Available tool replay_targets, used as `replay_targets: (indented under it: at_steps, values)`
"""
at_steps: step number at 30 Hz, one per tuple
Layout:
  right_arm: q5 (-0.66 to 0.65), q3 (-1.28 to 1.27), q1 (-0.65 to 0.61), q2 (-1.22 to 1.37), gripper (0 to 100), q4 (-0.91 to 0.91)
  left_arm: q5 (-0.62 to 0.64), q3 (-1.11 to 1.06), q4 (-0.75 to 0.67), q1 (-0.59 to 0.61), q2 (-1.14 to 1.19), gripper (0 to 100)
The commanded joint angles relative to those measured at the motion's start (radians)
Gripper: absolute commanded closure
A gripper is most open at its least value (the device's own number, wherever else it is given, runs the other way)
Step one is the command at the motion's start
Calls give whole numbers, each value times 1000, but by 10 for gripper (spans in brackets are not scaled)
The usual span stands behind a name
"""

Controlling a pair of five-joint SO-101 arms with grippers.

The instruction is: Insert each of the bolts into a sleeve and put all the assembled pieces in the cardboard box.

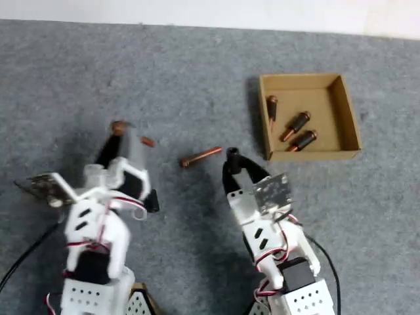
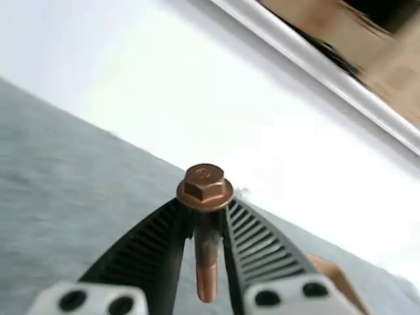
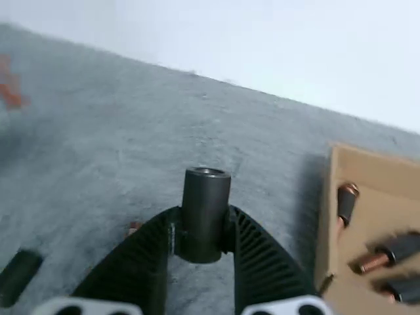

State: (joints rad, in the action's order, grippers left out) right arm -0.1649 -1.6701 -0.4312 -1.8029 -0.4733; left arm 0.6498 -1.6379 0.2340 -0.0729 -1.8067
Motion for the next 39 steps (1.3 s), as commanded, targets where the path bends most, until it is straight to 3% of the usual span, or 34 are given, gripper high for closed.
replay_targets:
  at_steps: [1, 7, 17, 35, 39]
  values:
    - [-32, -108, -24, -1, 992, -16, -3, -7, -109, -101, -5, 995]
    - [-41, -108, -27, -1, 992, -35, -2, 18, -135, -196, -5, 995]
    - [-184, -108, -101, -1, 993, -96, 2, 18, -135, -361, -5, 995]
    - [-187, -108, -102, -1, 993, -93, 2, -58, -130, -363, 2, 995]
    - [-187, -108, -102, -1, 993, -67, 2, -58, -63, -366, -4, 995]
